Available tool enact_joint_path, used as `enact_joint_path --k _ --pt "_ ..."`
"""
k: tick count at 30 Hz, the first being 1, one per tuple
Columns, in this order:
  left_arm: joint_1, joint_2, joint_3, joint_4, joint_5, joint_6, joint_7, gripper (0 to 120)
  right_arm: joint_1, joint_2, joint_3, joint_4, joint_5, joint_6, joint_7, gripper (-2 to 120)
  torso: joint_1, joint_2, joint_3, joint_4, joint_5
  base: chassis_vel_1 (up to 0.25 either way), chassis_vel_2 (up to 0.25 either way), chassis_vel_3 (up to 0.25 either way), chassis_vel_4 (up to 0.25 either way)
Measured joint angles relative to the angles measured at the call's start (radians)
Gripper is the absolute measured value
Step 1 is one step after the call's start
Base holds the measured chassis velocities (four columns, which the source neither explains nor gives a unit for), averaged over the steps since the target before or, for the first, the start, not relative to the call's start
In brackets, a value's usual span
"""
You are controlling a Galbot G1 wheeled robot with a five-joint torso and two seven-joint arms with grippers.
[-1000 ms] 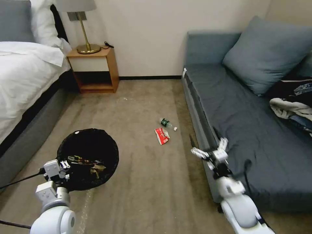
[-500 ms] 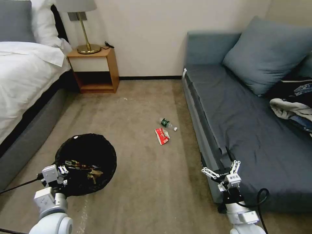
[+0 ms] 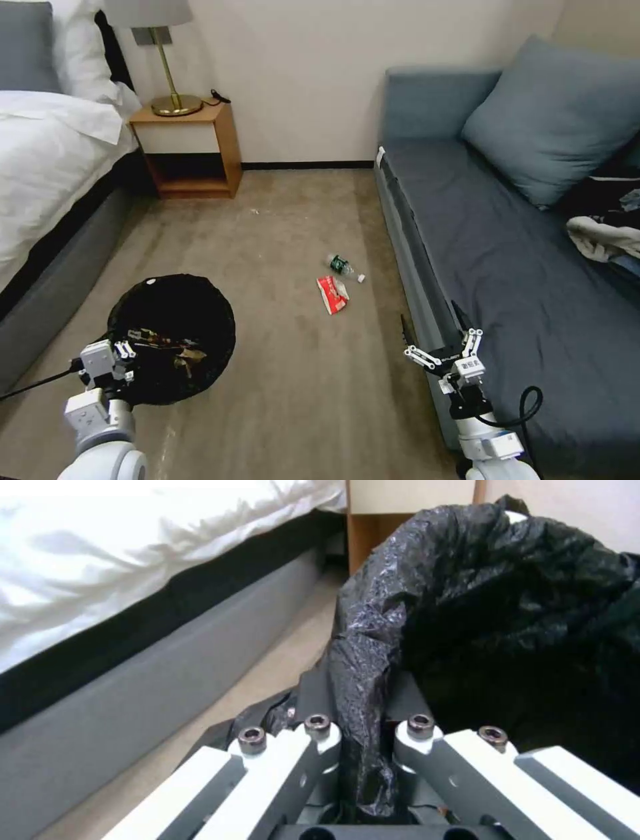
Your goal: Pick up the trash bin, then pick up the garbage on the floor and place it into the trash bin.
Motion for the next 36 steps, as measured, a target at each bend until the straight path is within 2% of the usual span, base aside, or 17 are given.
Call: enact_joint_path --k 14,20,23,24,27,28,31,32,34,35,36 --pt "-0.021 0.008 0.001 0.012 -0.010 0.005 0.000 5 0.045 -0.019 -0.030 -0.015 -0.009 -0.028 -0.001 100 0.000 0.000 0.000 -0.0002 0.0001 -0.317 0.307 0.325 -0.316" --pt "-0.029 0.010 0.001 0.021 -0.011 0.007 0.000 5 0.093 -0.118 -0.119 -0.016 -0.009 -0.094 0.037 100 0.000 0.000 0.000 -0.0001 0.0004 -0.306 0.343 0.324 -0.333" --pt "-0.030 0.005 0.004 0.021 -0.009 0.007 0.000 5 0.145 -0.176 -0.221 -0.015 0.029 -0.183 0.072 100 0.000 0.000 0.000 -0.0003 0.0002 -0.225 0.209 0.193 -0.191" --pt "-0.030 0.005 0.004 0.021 -0.009 0.007 0.000 5 0.145 -0.176 -0.221 -0.015 0.029 -0.183 0.072 100 0.000 0.000 0.000 -0.0003 0.0002 -0.182 0.177 0.107 -0.117" --pt "-0.025 0.002 0.002 0.013 -0.007 0.007 0.000 5 0.219 -0.223 -0.323 -0.057 0.056 -0.281 0.123 100 0.000 0.000 0.000 -0.0001 0.0000 -0.047 0.074 0.049 -0.030" --pt "-0.025 0.002 0.002 0.013 -0.007 0.007 0.000 5 0.219 -0.223 -0.323 -0.057 0.056 -0.281 0.123 100 0.000 0.000 0.000 -0.0001 0.0000 0.000 0.000 0.000 0.000" --pt "-0.022 0.000 -0.004 0.006 -0.006 0.007 0.000 5 0.298 -0.285 -0.434 -0.086 0.095 -0.421 0.167 100 0.000 0.000 0.000 0.0000 0.0001 0.057 -0.054 -0.052 0.031" --pt "-0.022 0.000 -0.004 0.006 -0.006 0.007 0.000 5 0.298 -0.285 -0.434 -0.086 0.095 -0.421 0.167 100 0.000 0.000 0.000 0.0000 0.0001 0.055 -0.047 -0.057 0.036" --pt "-0.019 -0.004 -0.006 0.001 -0.004 0.007 -0.001 5 0.372 -0.348 -0.529 -0.084 0.190 -0.604 0.228 100 0.000 0.000 0.000 0.0000 0.0000 0.057 -0.042 -0.040 0.034" --pt "-0.018 -0.006 -0.006 0.000 -0.002 0.007 -0.001 5 0.397 -0.367 -0.560 -0.084 0.228 -0.659 0.241 100 0.000 0.000 0.000 -0.0001 0.0000 0.000 0.000 0.000 0.000" --pt "-0.016 -0.012 -0.006 -0.004 0.000 0.007 -0.002 5 0.455 -0.410 -0.631 -0.083 0.305 -0.755 0.254 100 0.000 0.000 0.000 0.0000 0.0000 0.000 0.000 0.000 0.000"
